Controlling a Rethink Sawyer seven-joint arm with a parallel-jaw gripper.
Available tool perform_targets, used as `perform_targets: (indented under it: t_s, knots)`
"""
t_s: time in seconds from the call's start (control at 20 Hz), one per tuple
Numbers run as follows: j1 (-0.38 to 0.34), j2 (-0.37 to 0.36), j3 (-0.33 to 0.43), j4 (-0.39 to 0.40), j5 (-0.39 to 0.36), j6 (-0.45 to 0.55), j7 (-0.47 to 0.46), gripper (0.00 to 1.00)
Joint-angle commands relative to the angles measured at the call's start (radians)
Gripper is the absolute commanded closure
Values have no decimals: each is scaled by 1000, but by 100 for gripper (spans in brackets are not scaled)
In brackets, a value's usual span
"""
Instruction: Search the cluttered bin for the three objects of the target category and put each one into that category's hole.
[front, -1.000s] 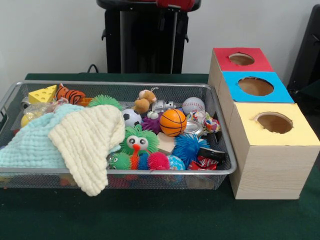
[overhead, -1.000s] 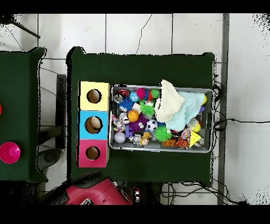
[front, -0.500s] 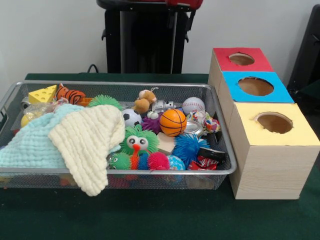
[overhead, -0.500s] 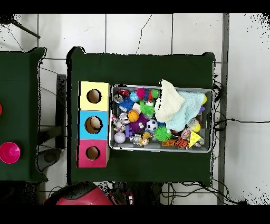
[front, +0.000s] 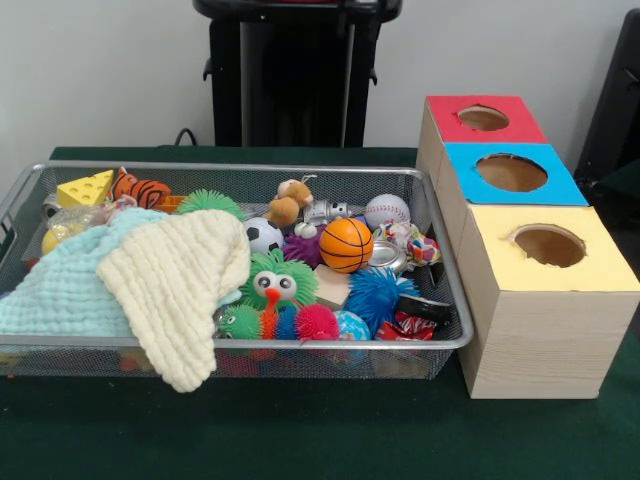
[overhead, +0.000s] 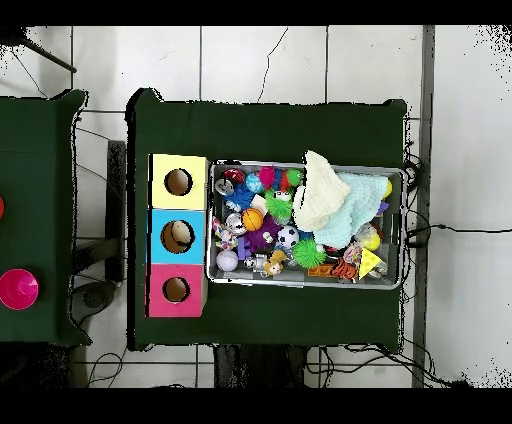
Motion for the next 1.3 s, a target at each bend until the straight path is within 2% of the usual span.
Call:
perform_targets:
  t_s: [0.05,0.4,0.6,0.75,1.0,1.2,1.3]
  knots:
    - [-16,-121,272,124,125,149,168,0]
    - [-75,-200,368,218,221,247,62,0]
    - [-109,-218,387,210,229,288,14,0]
    - [-165,-220,399,168,171,308,11,0]
    - [-257,-193,399,42,57,335,27,0]
    - [-283,-179,396,-30,-12,361,67,0]
    - [-284,-171,402,-61,-64,357,130,0]
